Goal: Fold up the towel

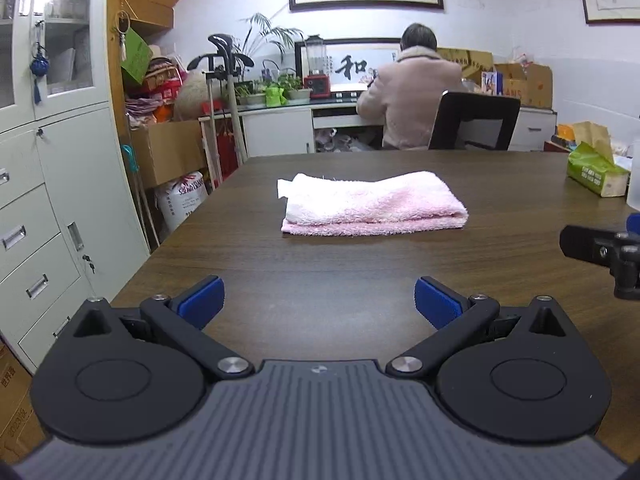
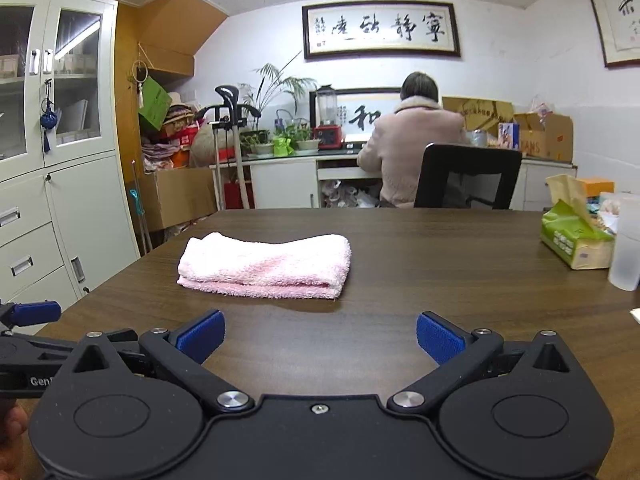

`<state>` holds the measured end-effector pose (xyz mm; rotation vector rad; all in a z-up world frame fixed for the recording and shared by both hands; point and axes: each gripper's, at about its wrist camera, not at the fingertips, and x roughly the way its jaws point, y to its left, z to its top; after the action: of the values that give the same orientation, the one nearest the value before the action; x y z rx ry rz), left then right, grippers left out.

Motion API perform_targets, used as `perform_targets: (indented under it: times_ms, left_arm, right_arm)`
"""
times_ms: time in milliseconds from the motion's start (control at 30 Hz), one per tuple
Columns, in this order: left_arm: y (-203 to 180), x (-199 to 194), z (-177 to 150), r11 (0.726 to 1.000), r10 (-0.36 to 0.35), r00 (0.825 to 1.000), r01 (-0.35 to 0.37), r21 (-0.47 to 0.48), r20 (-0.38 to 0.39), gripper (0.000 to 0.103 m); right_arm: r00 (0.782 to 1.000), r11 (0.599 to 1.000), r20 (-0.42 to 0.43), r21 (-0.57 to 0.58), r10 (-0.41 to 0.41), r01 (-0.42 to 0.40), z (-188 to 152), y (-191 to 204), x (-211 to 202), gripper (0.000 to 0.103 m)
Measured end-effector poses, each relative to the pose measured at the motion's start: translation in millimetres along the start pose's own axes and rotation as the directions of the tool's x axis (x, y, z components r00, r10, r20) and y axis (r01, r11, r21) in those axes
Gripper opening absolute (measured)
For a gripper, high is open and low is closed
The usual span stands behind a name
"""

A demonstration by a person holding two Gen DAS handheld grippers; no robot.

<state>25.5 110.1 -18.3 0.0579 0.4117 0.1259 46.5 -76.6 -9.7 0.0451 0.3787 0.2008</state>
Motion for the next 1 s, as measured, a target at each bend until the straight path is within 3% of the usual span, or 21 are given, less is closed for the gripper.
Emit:
perform_targets:
  times_ms: [400,1000]
  left_arm:
    - [-0.4,-61.5,-18.4,1.0,-0.013,0.999,0.014,-0.024,0.052,0.103]
    - [0.0,-66.1,-20.1,0.999,-0.021,0.998,0.024,-0.035,0.065,0.103]
  right_arm:
    - [0.998,1.0,0.063,-0.013,-0.011,0.012,-21.0,3.1,-65.3,0.102]
    - [0.996,1.0,0.094,-0.007,-0.005,0.006,-25.4,2.2,-89.3,0.102]
